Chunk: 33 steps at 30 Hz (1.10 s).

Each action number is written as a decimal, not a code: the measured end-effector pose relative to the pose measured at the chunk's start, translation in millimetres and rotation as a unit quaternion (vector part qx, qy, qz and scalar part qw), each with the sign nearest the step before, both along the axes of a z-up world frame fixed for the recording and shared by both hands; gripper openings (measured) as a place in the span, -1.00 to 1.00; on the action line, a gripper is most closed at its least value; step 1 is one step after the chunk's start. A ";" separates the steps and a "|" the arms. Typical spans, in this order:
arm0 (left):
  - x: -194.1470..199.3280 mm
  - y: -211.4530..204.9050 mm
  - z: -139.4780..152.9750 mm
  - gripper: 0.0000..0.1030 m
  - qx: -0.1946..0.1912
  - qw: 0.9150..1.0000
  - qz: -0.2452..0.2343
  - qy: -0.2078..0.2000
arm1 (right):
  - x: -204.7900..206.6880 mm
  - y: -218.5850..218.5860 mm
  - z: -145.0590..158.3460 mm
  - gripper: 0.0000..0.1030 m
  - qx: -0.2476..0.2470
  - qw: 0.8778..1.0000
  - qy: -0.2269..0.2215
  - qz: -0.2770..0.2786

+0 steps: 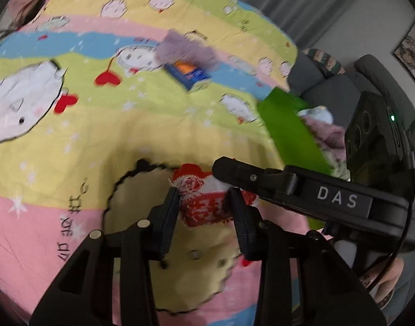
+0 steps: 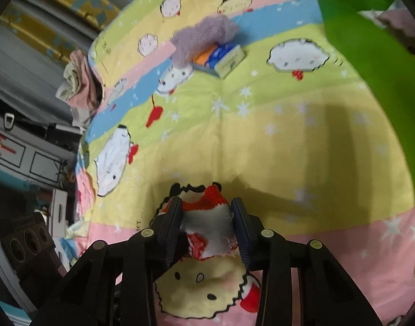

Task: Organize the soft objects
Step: 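Carry the knitted item into the green box and lower it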

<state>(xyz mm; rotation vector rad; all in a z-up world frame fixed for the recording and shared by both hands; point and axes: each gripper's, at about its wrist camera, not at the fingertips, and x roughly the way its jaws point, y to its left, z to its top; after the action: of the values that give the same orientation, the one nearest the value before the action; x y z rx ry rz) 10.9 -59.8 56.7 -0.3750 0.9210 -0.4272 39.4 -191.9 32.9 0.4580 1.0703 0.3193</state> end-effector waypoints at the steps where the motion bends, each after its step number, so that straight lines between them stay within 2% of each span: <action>1: 0.3 -6.1 7.8 -0.32 -0.003 1.000 -0.004 -0.010 | -4.0 -4.4 8.7 -0.22 -0.002 1.000 -0.014 -0.006; 7: 8.9 -64.2 48.7 -0.32 -0.010 0.997 -0.046 -0.063 | -24.8 -51.4 61.5 -0.22 -0.018 0.993 -0.097 -0.071; 15: 26.0 -152.3 76.7 -0.32 -0.002 0.987 -0.130 -0.097 | -40.6 -142.3 94.1 -0.22 -0.006 0.974 -0.149 -0.169; 24: 47.3 -237.7 75.7 -0.32 0.012 0.973 -0.206 -0.102 | -49.0 -217.9 96.1 -0.22 -0.019 0.951 -0.158 -0.264; 33: 62.3 -275.3 50.5 -0.31 0.029 0.970 -0.233 -0.066 | -39.5 -261.9 67.9 -0.22 -0.005 0.943 -0.116 -0.311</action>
<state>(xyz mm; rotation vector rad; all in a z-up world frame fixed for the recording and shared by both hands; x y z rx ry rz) 73.2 -335.1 107.2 -0.0691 0.8858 -0.8431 -0.1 -453.8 100.8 0.7037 0.6515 -0.1929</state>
